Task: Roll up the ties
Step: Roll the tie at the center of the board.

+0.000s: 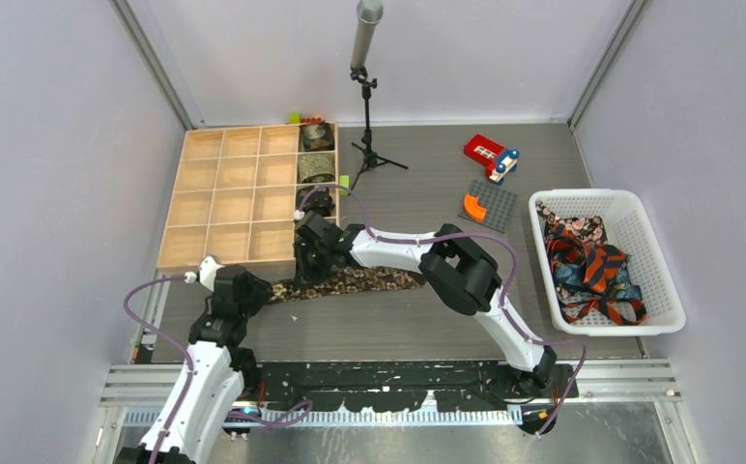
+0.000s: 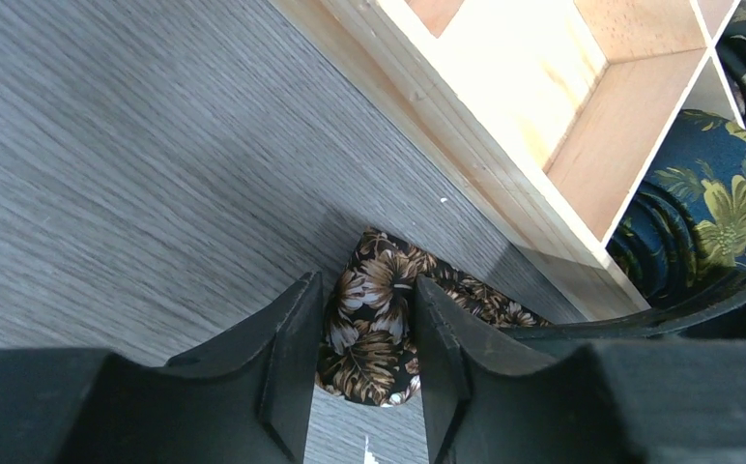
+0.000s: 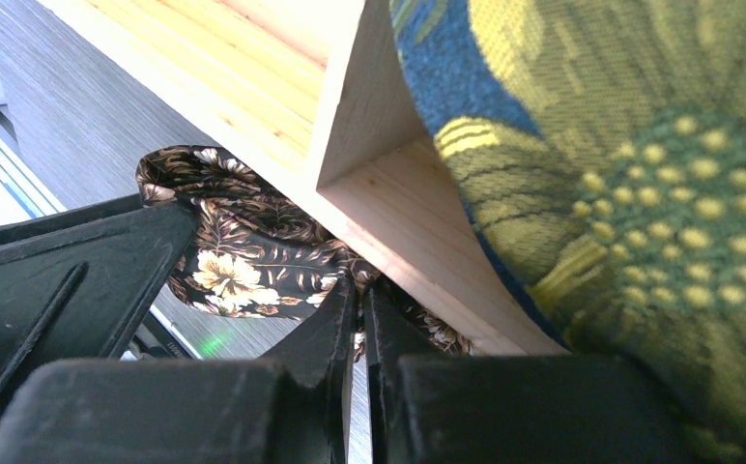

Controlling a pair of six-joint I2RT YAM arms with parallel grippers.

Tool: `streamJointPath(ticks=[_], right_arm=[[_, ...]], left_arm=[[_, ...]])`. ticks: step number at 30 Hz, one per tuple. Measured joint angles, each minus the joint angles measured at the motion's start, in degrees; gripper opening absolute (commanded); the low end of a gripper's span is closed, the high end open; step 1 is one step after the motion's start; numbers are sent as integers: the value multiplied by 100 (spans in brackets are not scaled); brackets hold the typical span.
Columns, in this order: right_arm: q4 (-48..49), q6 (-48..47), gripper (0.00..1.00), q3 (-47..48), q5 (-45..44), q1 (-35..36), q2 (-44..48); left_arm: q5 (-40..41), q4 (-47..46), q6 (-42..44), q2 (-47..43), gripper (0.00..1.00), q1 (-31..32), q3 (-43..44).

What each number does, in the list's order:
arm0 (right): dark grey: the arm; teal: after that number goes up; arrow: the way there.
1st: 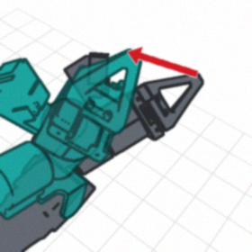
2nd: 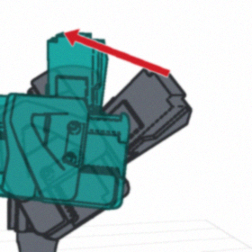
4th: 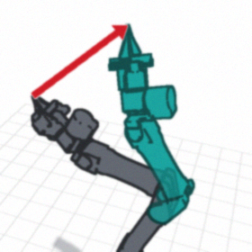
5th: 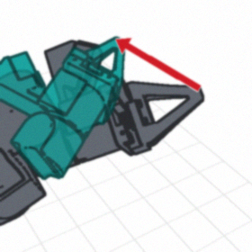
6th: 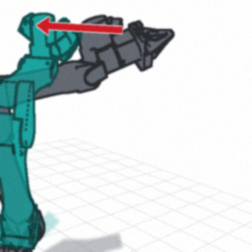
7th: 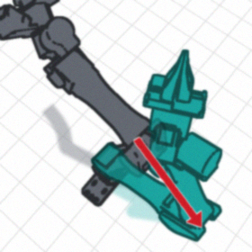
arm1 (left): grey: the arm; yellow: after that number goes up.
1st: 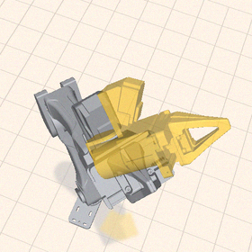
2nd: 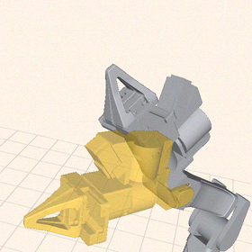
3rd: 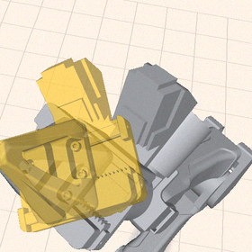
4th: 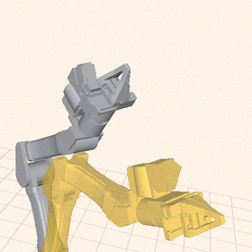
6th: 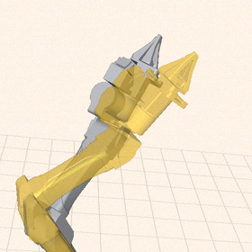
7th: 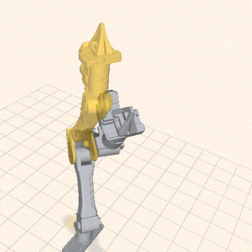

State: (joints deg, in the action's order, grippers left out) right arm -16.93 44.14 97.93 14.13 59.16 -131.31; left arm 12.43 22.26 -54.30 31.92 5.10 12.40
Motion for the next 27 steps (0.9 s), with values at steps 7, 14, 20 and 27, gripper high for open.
streamJointPath(ticks=[7, 14, 20, 27], right_arm=[[-63, 22, 12, 63, 13, -2, -33], [-129, 39, 12, 146, 44, -2, -74], [-162, 42, 12, 179, 50, -2, -87], [-203, 44, 12, 225, 57, -2, -111]], left_arm=[[48, 337, -221, -461, 52, 0, -2], [107, 584, -411, -831, 38, 0, -70], [105, 584, -509, -903, 36, 0, -192], [83, 361, -503, -352, 41, 0, -197]])
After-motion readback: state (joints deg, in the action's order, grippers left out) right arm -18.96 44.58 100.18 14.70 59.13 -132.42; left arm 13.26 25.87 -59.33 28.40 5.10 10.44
